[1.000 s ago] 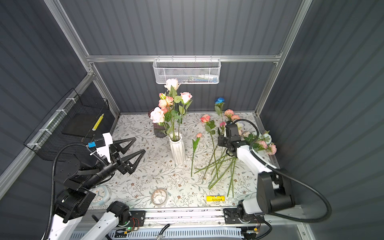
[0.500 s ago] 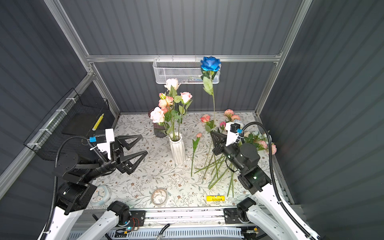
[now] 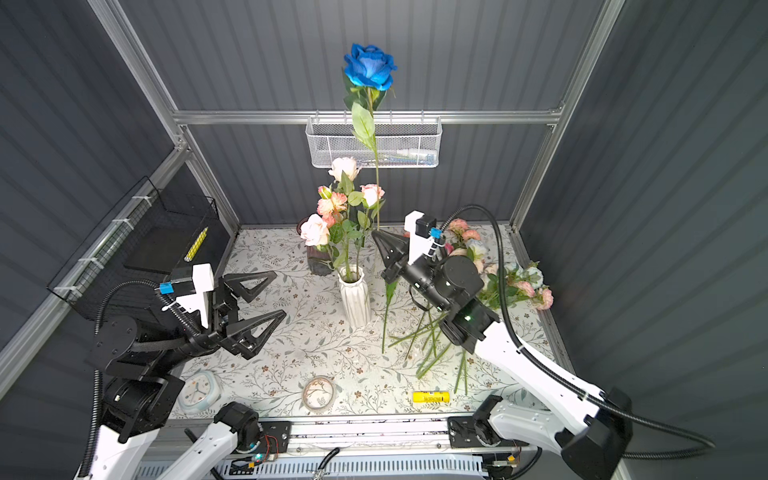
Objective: Arrange the flowers into the vase
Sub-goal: 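Lift the blue rose and carry it over the white vase with right gripper, then lower the blue rose into the white vase and open the right gripper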
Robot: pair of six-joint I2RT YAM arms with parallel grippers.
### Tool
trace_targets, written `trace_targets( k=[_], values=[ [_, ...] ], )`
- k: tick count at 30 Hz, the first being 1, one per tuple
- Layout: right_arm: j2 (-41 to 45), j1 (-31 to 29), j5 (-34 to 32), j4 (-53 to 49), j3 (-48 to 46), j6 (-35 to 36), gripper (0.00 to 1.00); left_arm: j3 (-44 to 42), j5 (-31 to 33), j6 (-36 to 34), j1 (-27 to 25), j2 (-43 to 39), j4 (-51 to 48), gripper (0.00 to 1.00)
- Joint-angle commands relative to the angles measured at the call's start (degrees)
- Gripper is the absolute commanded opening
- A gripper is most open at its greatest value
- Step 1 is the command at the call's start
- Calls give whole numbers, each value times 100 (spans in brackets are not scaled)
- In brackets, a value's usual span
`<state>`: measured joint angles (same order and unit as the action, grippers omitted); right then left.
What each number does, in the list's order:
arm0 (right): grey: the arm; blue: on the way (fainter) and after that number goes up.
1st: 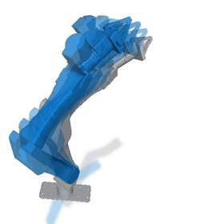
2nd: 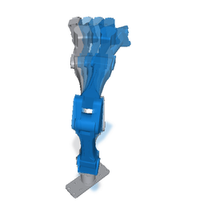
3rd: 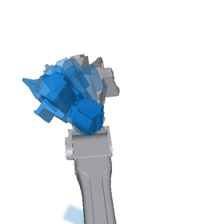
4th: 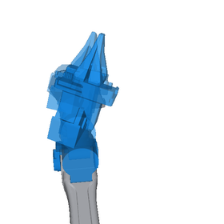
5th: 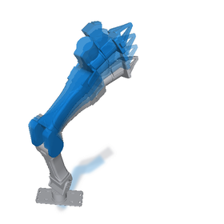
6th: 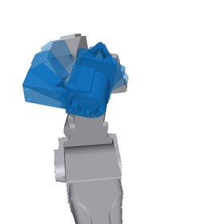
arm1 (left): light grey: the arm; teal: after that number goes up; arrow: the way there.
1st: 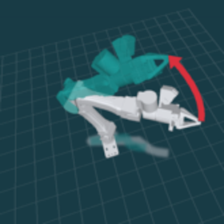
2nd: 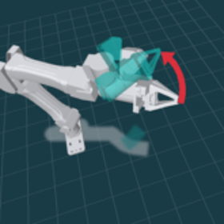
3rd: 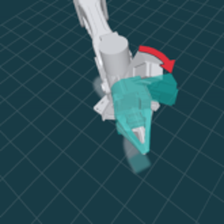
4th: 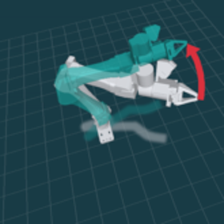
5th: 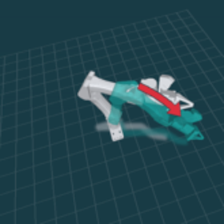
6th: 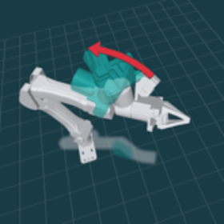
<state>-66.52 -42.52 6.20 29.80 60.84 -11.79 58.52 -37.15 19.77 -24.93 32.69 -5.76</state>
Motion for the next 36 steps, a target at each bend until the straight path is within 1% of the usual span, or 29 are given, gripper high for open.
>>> trace_targets(
  k=[1, 6, 10, 14, 17, 18, 19, 21, 22, 23, 26, 33, 36],
  values=[
    [-483, -63, -48, 585, 555, 508, 0, 19, 115, 42, -6, -91, -226, 100],
    [-1192, -63, -112, 677, 1013, 771, 0, 27, 137, 20, -12, -86, -315, 100],
    [-1662, -68, -339, 810, 1149, 1073, 0, 56, 102, -18, -12, -38, -373, 100],
    [-1966, -70, -399, 935, 1035, 1112, 0, 20, 86, -33, -4, -31, -360, 100],
    [-1971, -129, -384, 1037, 661, 964, 1, -16, 93, -35, -8, -30, -335, 100],
    [-1928, -154, -374, 1078, 512, 900, 6, -35, 93, -35, -10, -42, -321, 100],
    [-1881, -196, -427, 1157, 331, 833, 14, -51, 93, -42, -12, -47, -312, 100],
    [-1731, -239, -487, 1272, -21, 642, 43, -83, 120, -51, -11, -61, -303, 100],
    [-1637, -252, -497, 1391, -211, 554, 52, -99, 130, -48, -12, -61, -287, 100],
    [-1543, -263, -543, 1432, -366, 461, 57, -112, 158, -50, -11, -61, -280, 100],
    [-1182, -272, -569, 1404, -697, 210, 63, -122, 204, -51, -12, -68, -268, 100],
    [-40, -283, -628, 1187, -1622, -344, 70, -327, 594, 24, -9, -279, -105, 100],
    [618, -274, -997, 745, -2043, -527, 72, -437, 834, 67, -6, -385, -87, 100]
  ],
)
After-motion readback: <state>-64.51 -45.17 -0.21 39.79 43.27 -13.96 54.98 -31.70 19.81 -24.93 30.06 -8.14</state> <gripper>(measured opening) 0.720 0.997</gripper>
